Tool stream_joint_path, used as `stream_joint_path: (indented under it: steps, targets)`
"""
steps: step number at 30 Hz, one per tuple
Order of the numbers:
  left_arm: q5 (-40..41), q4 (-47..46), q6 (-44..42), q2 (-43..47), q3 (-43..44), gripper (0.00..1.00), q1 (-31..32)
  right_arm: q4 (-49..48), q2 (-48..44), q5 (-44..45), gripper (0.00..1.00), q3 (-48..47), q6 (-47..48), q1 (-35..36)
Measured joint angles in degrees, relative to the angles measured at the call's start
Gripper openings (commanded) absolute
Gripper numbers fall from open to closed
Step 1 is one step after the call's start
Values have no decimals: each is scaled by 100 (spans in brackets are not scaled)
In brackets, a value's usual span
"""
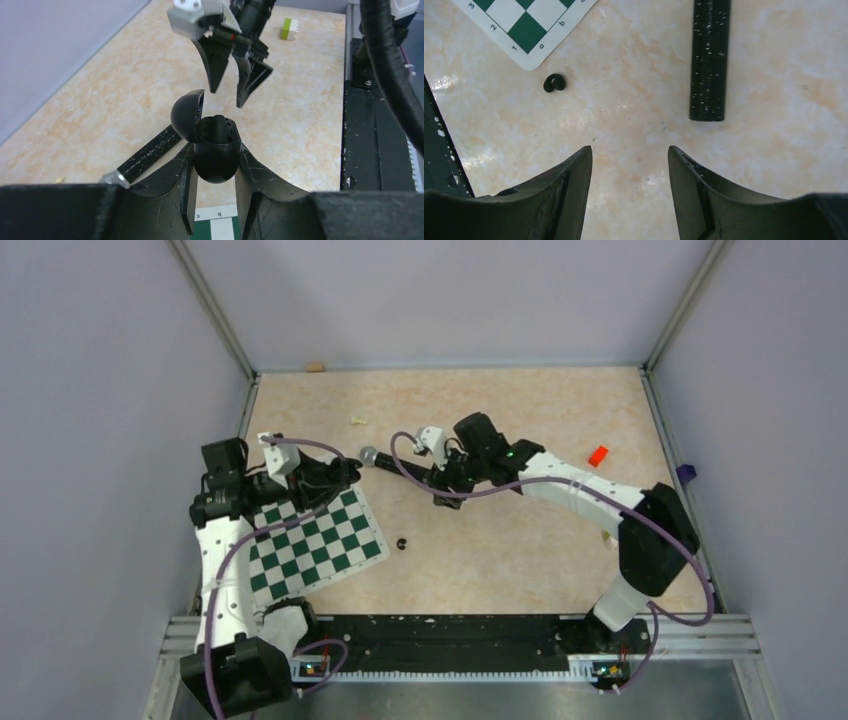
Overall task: Insert the wireless bluetooth earbuds into the charging case
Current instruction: Move the right earbud to the center of the board.
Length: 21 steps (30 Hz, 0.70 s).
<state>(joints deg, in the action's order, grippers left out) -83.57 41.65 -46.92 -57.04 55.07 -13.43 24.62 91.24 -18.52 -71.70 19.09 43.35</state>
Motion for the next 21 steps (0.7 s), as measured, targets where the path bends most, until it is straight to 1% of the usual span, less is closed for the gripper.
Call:
stream_joint_path:
  steps: [2,4,7,12,17,21]
  targets:
    - [-151,256,-282,116,-22,0,-372,-15,363,-151,56,-26,-90,46]
    - [-247,494,-573,201,-55,0,-588,-26,739,-199,56,-122,-133,170]
    - [-317,850,-922,247,-70,0,-719,-50,1272,-199,56,-334,-170,490]
    - [-334,1357,-1421,245,-76,0,-767,-125,2085,-208,56,-802,-317,988]
    - [-227,1648,-1742,245,-109,0,-824,-203,2343,-203,56,-938,-422,1123]
    - [-199,1751,-1893,243,-120,0,-826,-258,2404,-90,53,-942,-472,1141]
